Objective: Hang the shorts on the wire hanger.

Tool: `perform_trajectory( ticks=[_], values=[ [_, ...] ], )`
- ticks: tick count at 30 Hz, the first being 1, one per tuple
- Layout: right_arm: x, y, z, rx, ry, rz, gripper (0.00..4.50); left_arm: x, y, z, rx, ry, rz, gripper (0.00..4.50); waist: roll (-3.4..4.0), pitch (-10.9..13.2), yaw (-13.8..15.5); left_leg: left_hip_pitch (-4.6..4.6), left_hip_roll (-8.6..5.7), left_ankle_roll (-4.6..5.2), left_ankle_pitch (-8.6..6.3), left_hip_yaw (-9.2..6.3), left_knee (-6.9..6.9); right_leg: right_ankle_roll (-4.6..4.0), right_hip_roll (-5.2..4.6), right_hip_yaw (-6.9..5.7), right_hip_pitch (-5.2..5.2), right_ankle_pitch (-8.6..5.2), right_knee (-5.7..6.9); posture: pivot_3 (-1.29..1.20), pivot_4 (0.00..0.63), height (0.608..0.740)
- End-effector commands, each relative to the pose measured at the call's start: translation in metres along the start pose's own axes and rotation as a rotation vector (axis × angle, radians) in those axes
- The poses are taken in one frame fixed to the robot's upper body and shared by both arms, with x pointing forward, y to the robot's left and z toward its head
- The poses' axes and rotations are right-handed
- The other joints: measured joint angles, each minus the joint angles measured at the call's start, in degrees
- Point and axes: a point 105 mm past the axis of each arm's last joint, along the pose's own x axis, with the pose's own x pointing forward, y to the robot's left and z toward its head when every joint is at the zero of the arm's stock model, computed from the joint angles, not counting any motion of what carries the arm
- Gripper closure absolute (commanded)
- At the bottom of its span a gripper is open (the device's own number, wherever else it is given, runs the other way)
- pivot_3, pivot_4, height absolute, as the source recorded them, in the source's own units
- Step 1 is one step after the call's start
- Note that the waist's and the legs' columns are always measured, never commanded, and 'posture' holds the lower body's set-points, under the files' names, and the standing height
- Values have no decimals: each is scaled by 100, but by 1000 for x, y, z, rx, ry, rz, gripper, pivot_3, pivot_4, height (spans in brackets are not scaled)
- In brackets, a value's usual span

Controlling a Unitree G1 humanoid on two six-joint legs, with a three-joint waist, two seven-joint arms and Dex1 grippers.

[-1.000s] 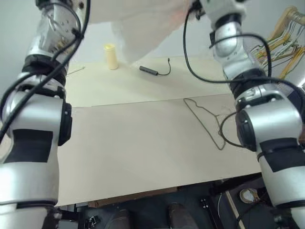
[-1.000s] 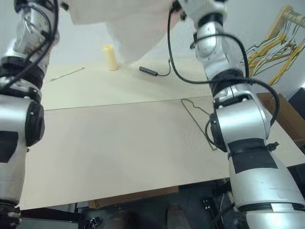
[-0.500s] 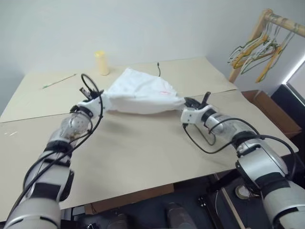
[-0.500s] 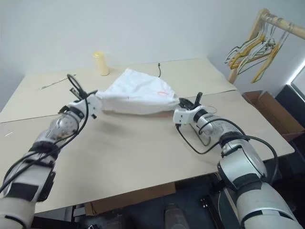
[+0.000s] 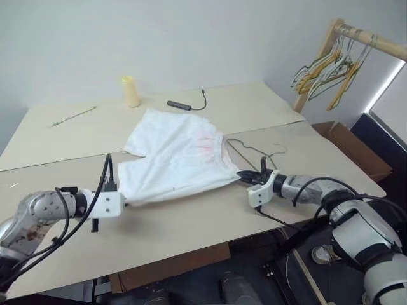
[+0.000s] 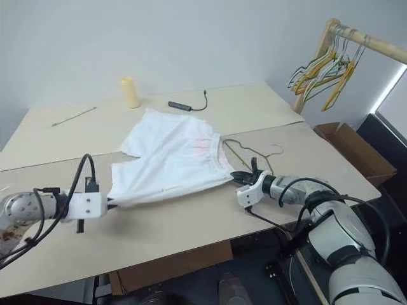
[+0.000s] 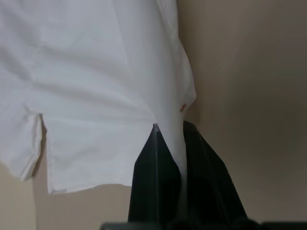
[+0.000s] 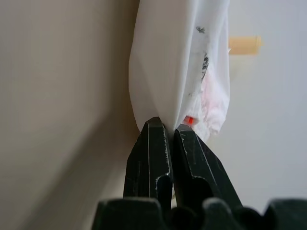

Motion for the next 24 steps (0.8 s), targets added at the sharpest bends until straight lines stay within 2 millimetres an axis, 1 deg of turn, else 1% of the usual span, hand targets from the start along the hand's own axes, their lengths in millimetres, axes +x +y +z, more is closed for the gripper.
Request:
perform_trajectory(
  ticks=[1,4,7,10,13,17,20,24],
  values=[
    [-14,-13,-5,11,6,-60,4485,-15,-3,12,11,8,-9,4500,-1,0,20,0,1,0,0,0,0,-1,1,0,0,0,0,-110,39,740],
    [-26,-17,7,34,-58,-89,4485,-21,-17,18,-17,8,-37,4500,-3,2,68,4,0,0,0,0,0,-3,3,1,1,-2,0,-108,48,740],
    [-37,-16,16,58,-96,-82,4485,-26,-27,19,-33,14,-52,4500,-5,4,113,6,2,4,-5,2,-2,-3,3,2,3,-12,-1,-105,55,740],
    [-49,-9,31,72,-148,-32,4485,-31,-40,23,-62,5,-94,4500,-8,11,156,8,4,4,-6,5,-2,-5,3,2,5,-18,-2,-105,67,740],
    [-57,-4,47,110,-181,-4,4485,-36,-52,25,-94,-1,-121,4500,-12,20,216,15,8,5,-12,11,-2,-10,2,3,6,-36,-1,-106,75,740],
    [-66,1,63,127,-207,40,4485,-43,-70,31,-119,-26,-184,4500,-11,36,283,21,13,5,-16,22,-3,-44,4,8,5,-62,1,-104,82,740],
    [-73,7,73,134,-226,78,4485,-44,-76,35,-138,-41,-198,4500,-9,48,385,27,13,4,-17,29,-3,-26,1,9,6,-81,0,-103,86,740],
    [-78,9,82,152,-237,106,4485,-42,-79,36,-144,-36,-197,4500,-14,54,491,31,15,3,-18,36,-3,-21,-1,7,5,-88,0,-103,86,740]
  ],
)
